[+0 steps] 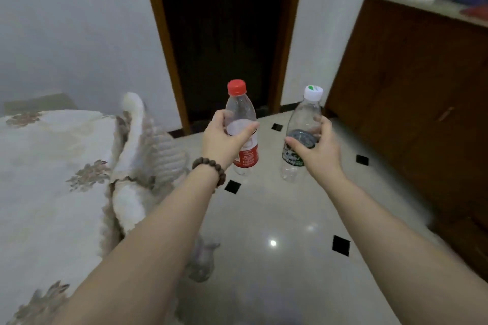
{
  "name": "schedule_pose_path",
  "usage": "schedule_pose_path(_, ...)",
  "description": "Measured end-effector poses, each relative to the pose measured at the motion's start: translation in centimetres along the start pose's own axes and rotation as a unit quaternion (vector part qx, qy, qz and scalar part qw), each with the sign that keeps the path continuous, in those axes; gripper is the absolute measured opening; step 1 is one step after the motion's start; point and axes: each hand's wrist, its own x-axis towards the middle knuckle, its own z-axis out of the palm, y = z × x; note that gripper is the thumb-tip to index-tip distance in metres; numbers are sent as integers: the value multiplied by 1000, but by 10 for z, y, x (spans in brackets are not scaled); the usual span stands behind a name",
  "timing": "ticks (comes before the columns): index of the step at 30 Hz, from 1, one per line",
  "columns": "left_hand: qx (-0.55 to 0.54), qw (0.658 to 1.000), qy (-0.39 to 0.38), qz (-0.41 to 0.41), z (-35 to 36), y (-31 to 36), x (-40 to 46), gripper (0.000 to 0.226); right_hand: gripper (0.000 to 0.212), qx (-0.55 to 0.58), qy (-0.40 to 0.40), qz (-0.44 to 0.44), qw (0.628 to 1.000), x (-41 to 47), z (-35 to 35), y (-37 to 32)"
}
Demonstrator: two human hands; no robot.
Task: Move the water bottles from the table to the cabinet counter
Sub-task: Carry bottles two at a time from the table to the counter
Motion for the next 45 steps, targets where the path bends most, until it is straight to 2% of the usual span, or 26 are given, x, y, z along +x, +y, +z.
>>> schedule_pose_path(3,-6,997,-75,26,66,20,-22,48,81,-23,70,43,996,-20,-70,37)
schedule_pose_path(7,-11,983,-180,26,149,48,-68,67,79,-50,159,88,982,-62,-160,81)
schedule_pose_path(12,-11,954,-292,61,241,78,-158,59,75,-62,254,150,953,-148,-267,127)
schedule_pose_path(18,-19,902,-420,97,326,111,-314,61,76,-74,363,222,902,-294,-384,166)
schedule_pose_path(22,-30,854,-504,124,364,131,-433,51,75,-82,441,268,853,-406,-449,184)
schedule_pose_path(28,-38,774,-610,167,397,161,-606,57,80,-96,546,333,763,-578,-520,197)
schedule_pose_path(33,-44,703,-681,200,404,182,-735,58,82,-93,617,374,686,-705,-551,192)
schedule_pose_path(39,-50,620,-749,228,405,201,-857,58,79,-114,690,399,593,-815,-573,174)
schedule_pose_path(45,-56,557,-794,236,420,223,-954,48,79,-127,730,416,527,-888,-607,169)
